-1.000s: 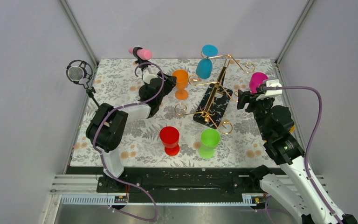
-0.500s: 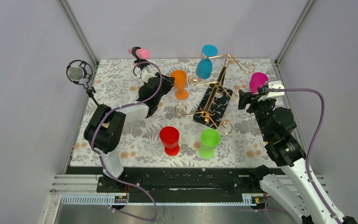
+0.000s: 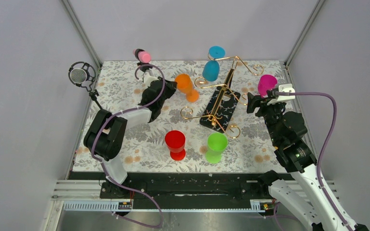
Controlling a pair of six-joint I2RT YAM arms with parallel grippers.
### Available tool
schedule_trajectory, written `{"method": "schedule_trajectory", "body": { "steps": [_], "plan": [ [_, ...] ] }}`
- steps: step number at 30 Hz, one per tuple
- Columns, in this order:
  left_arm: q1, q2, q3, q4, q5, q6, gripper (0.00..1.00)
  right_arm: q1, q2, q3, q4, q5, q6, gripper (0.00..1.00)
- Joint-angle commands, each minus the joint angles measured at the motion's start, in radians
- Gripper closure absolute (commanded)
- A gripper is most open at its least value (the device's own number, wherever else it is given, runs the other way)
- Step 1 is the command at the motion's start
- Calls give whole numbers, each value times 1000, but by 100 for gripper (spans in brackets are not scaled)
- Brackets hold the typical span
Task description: Place the wine glass upside down on the wine glass rack
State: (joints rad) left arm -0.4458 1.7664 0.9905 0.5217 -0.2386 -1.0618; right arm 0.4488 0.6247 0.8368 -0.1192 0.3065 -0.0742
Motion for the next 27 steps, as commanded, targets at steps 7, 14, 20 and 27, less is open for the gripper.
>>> {"method": "schedule_trajectory", "body": {
  "steps": [7, 14, 20, 27],
  "plan": [
    [6, -5, 13, -125, 12, 55, 100, -2, -3, -4, 44, 29, -6, 23],
    [6, -12, -3, -120, 12, 53, 100, -3, 1, -8, 49, 27, -4, 23],
    [6, -22, -7, -116, 10, 56, 100, -2, 3, -8, 47, 26, -4, 23],
    [6, -61, -52, -70, 10, 56, 96, -2, 8, -8, 52, 24, -4, 23]
  ]
}}
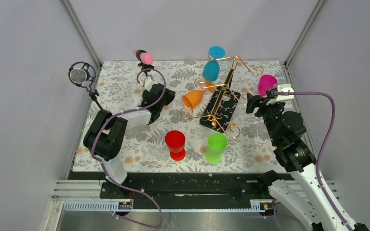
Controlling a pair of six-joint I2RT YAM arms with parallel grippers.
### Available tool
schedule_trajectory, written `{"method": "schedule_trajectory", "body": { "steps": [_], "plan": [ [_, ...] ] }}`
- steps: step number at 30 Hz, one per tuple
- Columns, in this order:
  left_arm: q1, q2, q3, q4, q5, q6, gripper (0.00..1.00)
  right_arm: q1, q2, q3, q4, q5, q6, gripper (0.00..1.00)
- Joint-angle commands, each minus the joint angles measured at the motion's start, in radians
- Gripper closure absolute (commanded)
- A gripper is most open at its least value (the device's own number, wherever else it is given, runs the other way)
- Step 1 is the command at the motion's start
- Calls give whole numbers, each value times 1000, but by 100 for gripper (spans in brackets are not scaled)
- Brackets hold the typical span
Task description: Place the wine glass upside down on the wine glass rack
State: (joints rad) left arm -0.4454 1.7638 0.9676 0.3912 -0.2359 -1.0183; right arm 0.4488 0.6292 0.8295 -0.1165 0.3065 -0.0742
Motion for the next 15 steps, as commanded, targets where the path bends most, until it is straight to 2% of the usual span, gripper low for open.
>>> {"method": "schedule_trajectory", "body": {
  "steps": [1, 7, 10, 13, 15],
  "plan": [
    [6, -65, -36, 67, 8, 11, 92, -2, 4, -1, 50, 24, -3, 23],
    [5, -114, -103, 133, 12, 0, 79, -2, 8, 0, 49, 19, -3, 23],
    [6, -139, -141, 176, 16, 1, 69, -2, 9, 0, 50, 17, -3, 23],
    [5, -145, -192, 269, 52, 11, 54, -2, 10, 1, 46, 14, -2, 23],
    [6, -127, -216, 342, 83, 14, 51, -2, 9, 1, 44, 14, -1, 23]
  ]
}}
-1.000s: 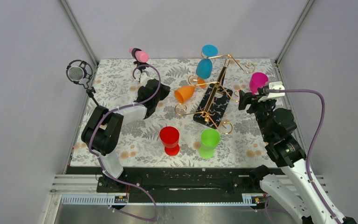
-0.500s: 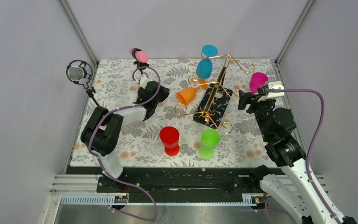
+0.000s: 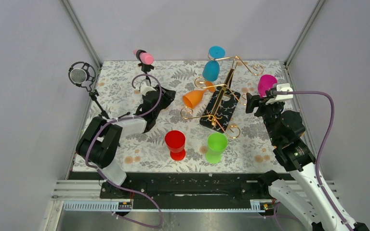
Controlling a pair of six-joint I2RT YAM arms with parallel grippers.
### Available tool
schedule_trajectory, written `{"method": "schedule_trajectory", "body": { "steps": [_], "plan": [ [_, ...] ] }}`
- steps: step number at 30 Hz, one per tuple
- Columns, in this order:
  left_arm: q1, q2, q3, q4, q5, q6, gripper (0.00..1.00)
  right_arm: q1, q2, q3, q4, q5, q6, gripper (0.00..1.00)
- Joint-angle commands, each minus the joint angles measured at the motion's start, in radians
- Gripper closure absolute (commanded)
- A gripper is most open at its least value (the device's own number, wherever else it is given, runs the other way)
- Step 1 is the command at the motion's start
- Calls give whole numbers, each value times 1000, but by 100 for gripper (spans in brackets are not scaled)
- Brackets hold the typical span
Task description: Place the wine glass upside down on the wine glass rack
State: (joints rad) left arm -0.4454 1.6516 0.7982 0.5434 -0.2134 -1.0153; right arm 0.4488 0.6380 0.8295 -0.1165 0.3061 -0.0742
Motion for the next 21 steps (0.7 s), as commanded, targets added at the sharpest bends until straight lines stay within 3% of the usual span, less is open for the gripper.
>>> {"method": "schedule_trajectory", "body": {
  "steps": [1, 8, 21],
  "plan": [
    [7, -1, -52, 222, 77, 4, 50, -2, -1, 2, 43, 14, -2, 23],
    [7, 135, -23, 371, 180, -48, 50, -2, -1, 1, 37, 19, -3, 23],
    [3, 222, 42, 367, 208, -58, 47, -2, 11, -3, 41, 21, -3, 23]
  ]
}}
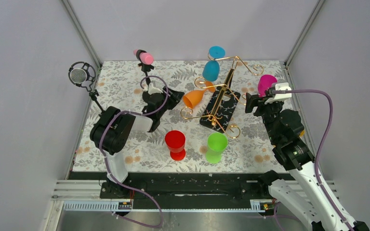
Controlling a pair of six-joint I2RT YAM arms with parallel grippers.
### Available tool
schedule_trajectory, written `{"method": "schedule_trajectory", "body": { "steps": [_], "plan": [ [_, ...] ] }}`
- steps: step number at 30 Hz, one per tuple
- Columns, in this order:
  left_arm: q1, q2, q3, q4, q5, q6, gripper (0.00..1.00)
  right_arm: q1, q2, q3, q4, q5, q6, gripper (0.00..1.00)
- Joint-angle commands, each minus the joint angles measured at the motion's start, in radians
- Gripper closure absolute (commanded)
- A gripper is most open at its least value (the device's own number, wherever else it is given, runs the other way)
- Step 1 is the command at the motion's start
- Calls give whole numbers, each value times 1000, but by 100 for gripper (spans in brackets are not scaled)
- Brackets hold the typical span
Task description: Place the wine glass upside down on the wine glass rack
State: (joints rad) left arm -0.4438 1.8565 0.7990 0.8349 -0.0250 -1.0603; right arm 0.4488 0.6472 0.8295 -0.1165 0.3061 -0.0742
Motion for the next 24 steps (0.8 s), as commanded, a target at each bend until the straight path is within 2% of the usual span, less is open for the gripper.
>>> {"method": "schedule_trajectory", "body": {
  "steps": [1, 24],
  "plan": [
    [0, 19, 47, 65, 20, -13, 47, -2, 2, -3, 43, 21, -3, 23],
    [-29, 74, 106, 16, 61, -14, 45, -2, 0, -7, 44, 27, -8, 23]
  ]
}}
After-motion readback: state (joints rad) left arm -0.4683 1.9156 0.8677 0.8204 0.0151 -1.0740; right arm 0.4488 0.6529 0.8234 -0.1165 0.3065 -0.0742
